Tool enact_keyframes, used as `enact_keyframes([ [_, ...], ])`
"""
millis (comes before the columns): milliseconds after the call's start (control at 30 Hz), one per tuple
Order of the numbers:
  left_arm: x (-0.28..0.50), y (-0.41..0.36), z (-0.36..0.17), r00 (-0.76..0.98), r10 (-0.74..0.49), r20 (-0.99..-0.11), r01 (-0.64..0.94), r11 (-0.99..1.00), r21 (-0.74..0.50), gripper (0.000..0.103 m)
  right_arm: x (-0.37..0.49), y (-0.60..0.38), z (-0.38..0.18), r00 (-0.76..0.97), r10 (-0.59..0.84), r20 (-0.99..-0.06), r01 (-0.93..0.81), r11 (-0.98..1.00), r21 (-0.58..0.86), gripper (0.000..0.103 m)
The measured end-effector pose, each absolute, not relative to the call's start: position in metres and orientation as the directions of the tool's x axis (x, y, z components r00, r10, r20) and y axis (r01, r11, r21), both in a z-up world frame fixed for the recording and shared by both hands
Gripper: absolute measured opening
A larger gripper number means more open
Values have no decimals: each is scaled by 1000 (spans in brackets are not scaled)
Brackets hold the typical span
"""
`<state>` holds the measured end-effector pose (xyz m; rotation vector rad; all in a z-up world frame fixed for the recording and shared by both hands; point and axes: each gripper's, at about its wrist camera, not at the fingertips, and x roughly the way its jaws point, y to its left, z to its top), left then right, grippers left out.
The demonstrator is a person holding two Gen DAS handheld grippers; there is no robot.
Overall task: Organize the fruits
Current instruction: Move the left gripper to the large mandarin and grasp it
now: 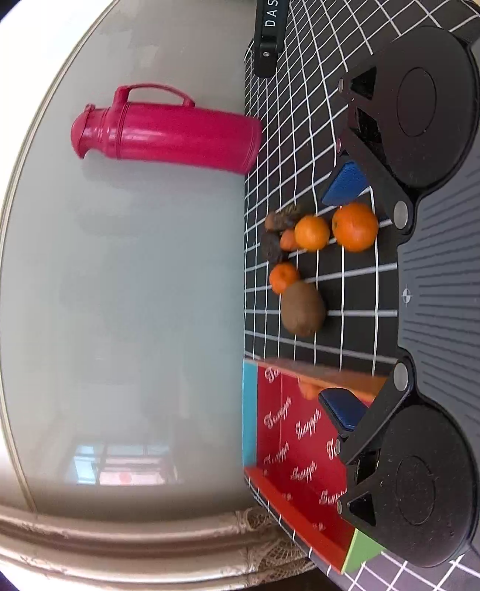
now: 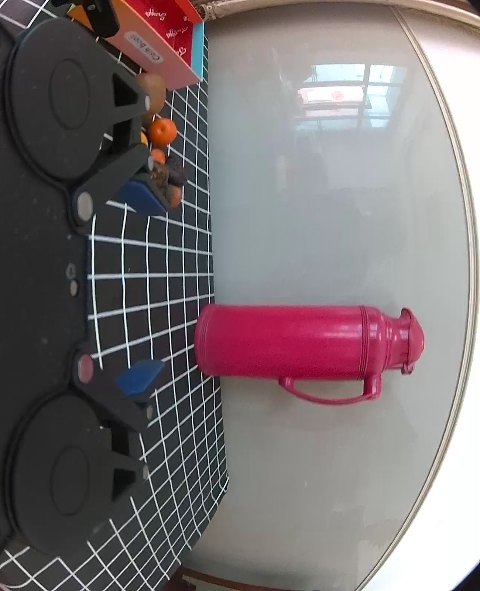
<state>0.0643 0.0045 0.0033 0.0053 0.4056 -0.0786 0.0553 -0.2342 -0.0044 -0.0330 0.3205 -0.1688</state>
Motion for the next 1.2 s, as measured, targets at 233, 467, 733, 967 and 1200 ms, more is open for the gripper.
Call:
enact_keyframes([
  [233, 73, -19, -6, 901, -103, -421, 116, 993, 4, 103, 50, -256, -7, 928, -204, -312, 197, 979, -53, 85],
  [467, 86, -37, -15, 888, -123, -443, 140, 990, 5, 103, 55, -278, -18, 912, -261, -317, 260, 964, -47, 86],
  [733, 106, -58, -23, 868, -130, -479, 157, 987, 16, 103, 66, -288, -30, 899, -273, -344, 277, 960, -38, 87],
  [967, 121, -67, -30, 851, -108, -514, 149, 988, 40, 103, 70, -297, -30, 895, -279, -347, 286, 958, -31, 87],
  [1200, 128, -66, -36, 826, -118, -551, 158, 987, 26, 82, 72, -299, -31, 888, -289, -356, 299, 954, -30, 87],
])
